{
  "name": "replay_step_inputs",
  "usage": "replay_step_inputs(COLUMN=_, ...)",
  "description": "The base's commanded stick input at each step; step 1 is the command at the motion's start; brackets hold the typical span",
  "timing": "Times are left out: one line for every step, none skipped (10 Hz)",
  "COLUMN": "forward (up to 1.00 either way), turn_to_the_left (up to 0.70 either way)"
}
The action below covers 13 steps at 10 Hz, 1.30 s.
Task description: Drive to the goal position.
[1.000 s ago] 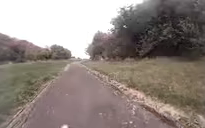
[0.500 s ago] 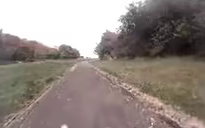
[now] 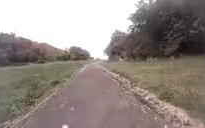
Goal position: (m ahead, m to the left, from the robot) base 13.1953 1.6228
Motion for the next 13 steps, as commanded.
replay_step_inputs(forward=0.70, turn_to_the_left=0.05)
replay_step_inputs(forward=0.70, turn_to_the_left=0.03)
replay_step_inputs(forward=0.70, turn_to_the_left=0.03)
replay_step_inputs(forward=0.70, turn_to_the_left=0.03)
replay_step_inputs(forward=0.70, turn_to_the_left=0.03)
replay_step_inputs(forward=0.70, turn_to_the_left=0.03)
replay_step_inputs(forward=0.70, turn_to_the_left=0.03)
replay_step_inputs(forward=0.70, turn_to_the_left=0.03)
replay_step_inputs(forward=0.70, turn_to_the_left=0.03)
replay_step_inputs(forward=0.70, turn_to_the_left=0.03)
replay_step_inputs(forward=0.70, turn_to_the_left=0.07)
replay_step_inputs(forward=0.70, turn_to_the_left=0.17)
replay_step_inputs(forward=0.70, turn_to_the_left=0.33)
